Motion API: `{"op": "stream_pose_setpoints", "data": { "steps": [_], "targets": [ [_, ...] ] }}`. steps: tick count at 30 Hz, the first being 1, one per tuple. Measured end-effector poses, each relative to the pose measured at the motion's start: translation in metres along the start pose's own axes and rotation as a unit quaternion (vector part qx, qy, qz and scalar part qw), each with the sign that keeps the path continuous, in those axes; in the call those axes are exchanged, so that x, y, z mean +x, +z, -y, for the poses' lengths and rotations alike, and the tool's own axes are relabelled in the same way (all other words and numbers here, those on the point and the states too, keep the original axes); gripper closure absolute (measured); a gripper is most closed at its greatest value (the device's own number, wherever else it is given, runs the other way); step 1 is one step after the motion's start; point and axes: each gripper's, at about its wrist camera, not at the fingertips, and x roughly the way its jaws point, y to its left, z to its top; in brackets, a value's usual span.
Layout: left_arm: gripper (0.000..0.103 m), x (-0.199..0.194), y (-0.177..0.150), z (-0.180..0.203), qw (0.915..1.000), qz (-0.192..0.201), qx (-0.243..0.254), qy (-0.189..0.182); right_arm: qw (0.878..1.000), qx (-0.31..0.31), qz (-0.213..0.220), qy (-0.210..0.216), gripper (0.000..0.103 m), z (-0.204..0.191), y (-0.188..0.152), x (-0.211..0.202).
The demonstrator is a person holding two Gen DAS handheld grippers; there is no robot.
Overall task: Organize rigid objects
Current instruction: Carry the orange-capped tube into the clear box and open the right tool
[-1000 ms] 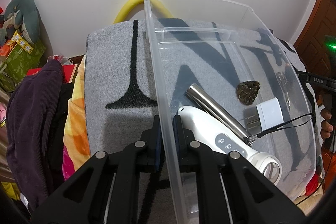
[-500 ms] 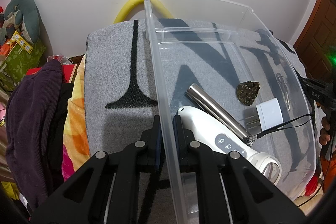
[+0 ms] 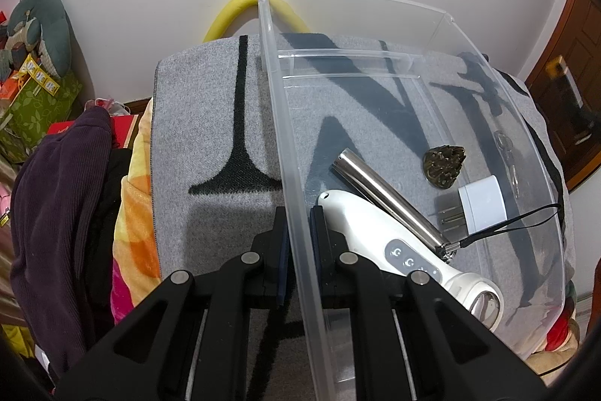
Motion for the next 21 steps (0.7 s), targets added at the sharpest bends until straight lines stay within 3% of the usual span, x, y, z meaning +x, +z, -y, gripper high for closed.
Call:
{"op": "stream_pose_setpoints", "data": {
  "steps": [10,21],
  "targets": [
    [0.093,0.0,0.0,0.0,1.0,0.0,-0.001,-0.001,0.996,-0.066,0.031,0.053,0.093,-0.087,0.034,-0.001],
    [0.093,0.0,0.0,0.0,1.0,0.0,-0.001,-0.001,0.991,-0.114,-0.032,0.059,0.093,-0.136,0.031,0.059]
  ]
}}
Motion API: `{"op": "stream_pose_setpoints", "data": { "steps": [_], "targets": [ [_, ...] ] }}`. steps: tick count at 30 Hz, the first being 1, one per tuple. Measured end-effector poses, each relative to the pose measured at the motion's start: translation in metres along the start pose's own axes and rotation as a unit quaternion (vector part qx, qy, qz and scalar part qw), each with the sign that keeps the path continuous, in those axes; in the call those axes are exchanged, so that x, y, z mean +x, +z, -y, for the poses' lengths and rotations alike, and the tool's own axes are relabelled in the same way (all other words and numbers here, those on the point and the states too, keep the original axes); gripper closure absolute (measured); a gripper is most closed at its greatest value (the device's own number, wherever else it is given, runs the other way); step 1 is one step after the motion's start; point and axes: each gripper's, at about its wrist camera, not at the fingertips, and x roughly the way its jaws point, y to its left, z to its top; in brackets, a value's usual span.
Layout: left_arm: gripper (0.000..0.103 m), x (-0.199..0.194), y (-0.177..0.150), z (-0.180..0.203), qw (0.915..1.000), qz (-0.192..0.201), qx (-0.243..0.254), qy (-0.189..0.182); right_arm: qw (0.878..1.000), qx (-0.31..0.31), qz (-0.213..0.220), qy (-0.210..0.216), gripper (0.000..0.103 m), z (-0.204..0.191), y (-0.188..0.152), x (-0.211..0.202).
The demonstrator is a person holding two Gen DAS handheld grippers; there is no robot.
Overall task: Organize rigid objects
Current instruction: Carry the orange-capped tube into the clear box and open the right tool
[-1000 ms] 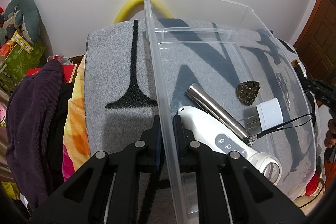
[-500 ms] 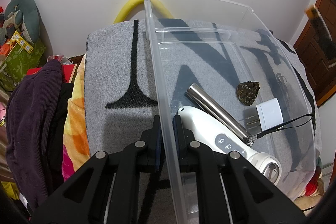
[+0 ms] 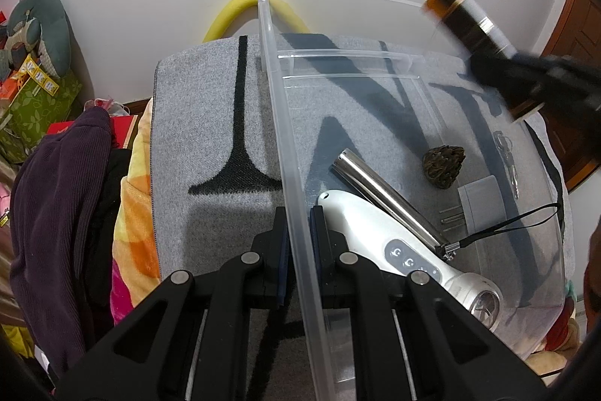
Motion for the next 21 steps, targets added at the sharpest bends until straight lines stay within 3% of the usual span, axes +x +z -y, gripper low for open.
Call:
{"op": "stream_pose_setpoints", "data": {
  "steps": [8,15,18,21],
  "targets": [
    [0.093,0.0,0.0,0.0,1.0,0.001,-0.001,-0.001,0.998,-0.029,-0.064,0.0,0.093,-0.009,-0.008,0.045],
    [0.093,0.001,0.001,0.001,1.0,0.001,-0.001,-0.001,0.996,-0.036,-0.082,0.009,0.092,-0.013,-0.012,0.05],
    [0.093,0.001,0.001,0.001,1.0,0.001,0.0,-0.001,0.997,-0.028,-0.076,0.019,0.086,-0.01,-0.012,0.044],
    [0.093,0.001,0.001,0.001,1.0,0.001,-0.001,-0.001,0.998,-0.025,-0.063,0.018,0.069,-0.009,-0.01,0.033]
  ]
}}
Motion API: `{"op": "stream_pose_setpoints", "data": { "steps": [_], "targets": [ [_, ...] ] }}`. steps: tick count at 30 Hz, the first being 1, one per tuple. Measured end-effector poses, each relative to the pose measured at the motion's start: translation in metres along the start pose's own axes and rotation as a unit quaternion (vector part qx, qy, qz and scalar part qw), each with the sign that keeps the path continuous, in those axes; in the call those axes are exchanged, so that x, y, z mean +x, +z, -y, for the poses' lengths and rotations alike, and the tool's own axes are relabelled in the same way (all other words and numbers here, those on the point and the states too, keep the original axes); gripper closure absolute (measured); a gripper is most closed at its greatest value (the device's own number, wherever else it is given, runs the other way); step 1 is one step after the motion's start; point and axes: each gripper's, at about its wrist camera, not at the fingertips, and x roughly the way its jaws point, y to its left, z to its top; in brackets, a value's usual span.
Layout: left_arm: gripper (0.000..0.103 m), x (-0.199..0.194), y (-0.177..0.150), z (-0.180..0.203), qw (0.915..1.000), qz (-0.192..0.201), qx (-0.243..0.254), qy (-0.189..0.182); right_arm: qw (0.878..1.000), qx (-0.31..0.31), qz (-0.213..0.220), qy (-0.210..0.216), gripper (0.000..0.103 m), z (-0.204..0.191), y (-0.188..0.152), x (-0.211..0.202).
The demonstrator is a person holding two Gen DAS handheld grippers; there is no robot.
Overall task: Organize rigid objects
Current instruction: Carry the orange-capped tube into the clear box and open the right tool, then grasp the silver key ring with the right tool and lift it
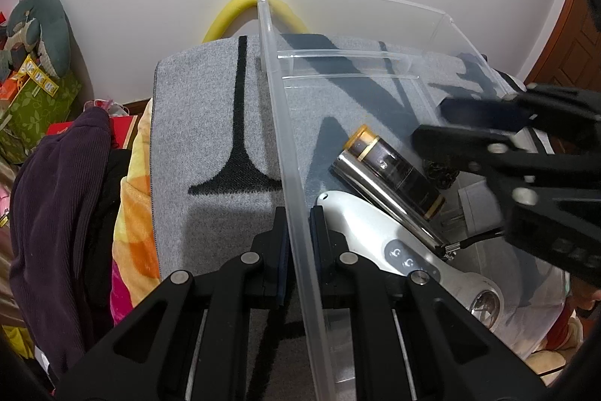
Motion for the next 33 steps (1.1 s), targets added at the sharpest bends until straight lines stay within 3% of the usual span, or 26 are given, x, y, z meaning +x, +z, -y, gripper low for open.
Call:
{"op": "stream_pose_setpoints", "data": {
  "steps": [7,15,25,33],
  "targets": [
    [0.093,0.0,0.0,0.0,1.0,0.0,0.0,0.0,0.998,0.022,0.061,-0.005,0.054,0.013,0.001,-0.047],
    [0.093,0.0,0.0,0.0,1.0,0.0,0.0,0.0,0.993,0.03,0.098,-0.061,0.052,0.036,-0.011,-0.083],
    [0.093,0.0,0.0,0.0,1.0,0.0,0.001,0.001,0.992,0.075,0.045,-0.089,0.052,0.09,-0.051,-0.064],
    [0.093,-0.001,0.0,-0.001,1.0,-0.001,0.001,0.002,0.989,0.126,-0.027,-0.069,0.052,0.124,-0.091,-0.018]
  ]
}}
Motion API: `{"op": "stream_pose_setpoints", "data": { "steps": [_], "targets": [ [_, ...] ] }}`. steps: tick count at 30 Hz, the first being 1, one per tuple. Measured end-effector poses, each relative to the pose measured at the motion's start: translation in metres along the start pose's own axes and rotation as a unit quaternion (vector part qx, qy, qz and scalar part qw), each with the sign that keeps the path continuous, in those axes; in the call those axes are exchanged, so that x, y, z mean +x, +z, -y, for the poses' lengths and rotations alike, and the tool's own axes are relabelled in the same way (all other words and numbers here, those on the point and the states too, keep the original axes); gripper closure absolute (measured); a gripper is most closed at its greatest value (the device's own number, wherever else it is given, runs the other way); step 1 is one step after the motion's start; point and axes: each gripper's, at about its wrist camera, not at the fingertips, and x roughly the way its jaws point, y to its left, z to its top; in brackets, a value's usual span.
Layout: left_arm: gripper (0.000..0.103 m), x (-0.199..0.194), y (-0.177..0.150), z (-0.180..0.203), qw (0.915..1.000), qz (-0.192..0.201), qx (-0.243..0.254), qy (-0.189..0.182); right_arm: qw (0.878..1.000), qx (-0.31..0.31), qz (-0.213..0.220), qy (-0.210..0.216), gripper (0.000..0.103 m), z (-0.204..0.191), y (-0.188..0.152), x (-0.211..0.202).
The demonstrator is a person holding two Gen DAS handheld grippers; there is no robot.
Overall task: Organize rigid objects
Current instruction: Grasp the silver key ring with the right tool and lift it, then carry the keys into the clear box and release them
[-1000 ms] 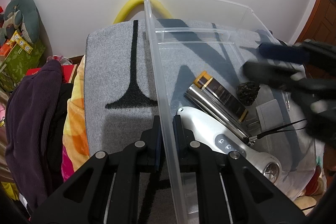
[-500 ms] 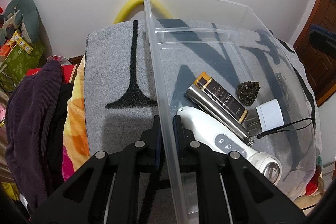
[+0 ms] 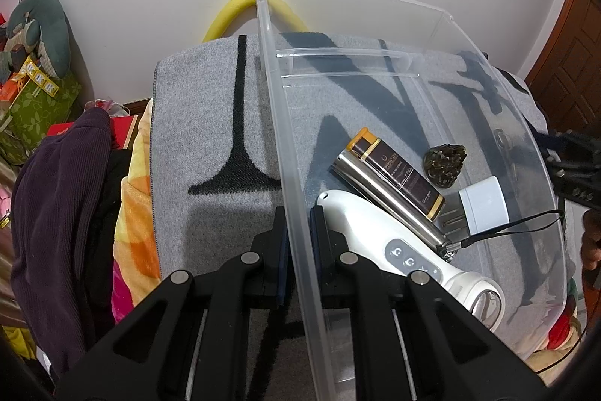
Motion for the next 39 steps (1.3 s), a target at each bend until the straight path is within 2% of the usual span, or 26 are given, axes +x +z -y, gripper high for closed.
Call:
{"op": "stream_pose_setpoints", "data": {
  "steps": [3,5,6,8,9,18,25,39],
  "targets": [
    [0.093,0.0,0.0,0.0,1.0,0.0,0.0,0.0,1.0,0.003,-0.015,0.0,0.052,0.003,-0.007,0.015],
    [0.093,0.0,0.0,0.001,1.0,0.0,0.0,0.0,1.0,-0.003,-0.003,-0.005,0.055,0.002,-0.01,0.015],
    [0.093,0.0,0.0,0.001,1.0,0.0,0.0,0.0,1.0,-0.007,0.0,-0.006,0.058,0.001,-0.011,0.014],
    [0.093,0.0,0.0,0.0,1.0,0.0,0.0,0.0,1.0,-0.014,0.007,-0.003,0.076,-0.001,-0.012,0.012],
    [0.093,0.0,0.0,0.0,1.0,0.0,-0.001,0.0,1.0,-0.015,0.008,-0.001,0.081,-0.002,-0.012,0.011],
    [0.093,0.0,-0.001,0.001,1.0,0.001,0.0,0.0,1.0,-0.006,0.028,-0.001,0.081,0.003,-0.012,-0.003],
    [0.093,0.0,-0.001,0.001,1.0,0.001,0.0,0.0,0.997,-0.011,0.072,0.007,0.081,-0.003,0.0,-0.039],
    [0.093,0.0,-0.002,0.002,1.0,0.001,0.0,-0.001,0.982,-0.074,0.173,0.03,0.081,-0.074,0.052,-0.112]
  ]
}}
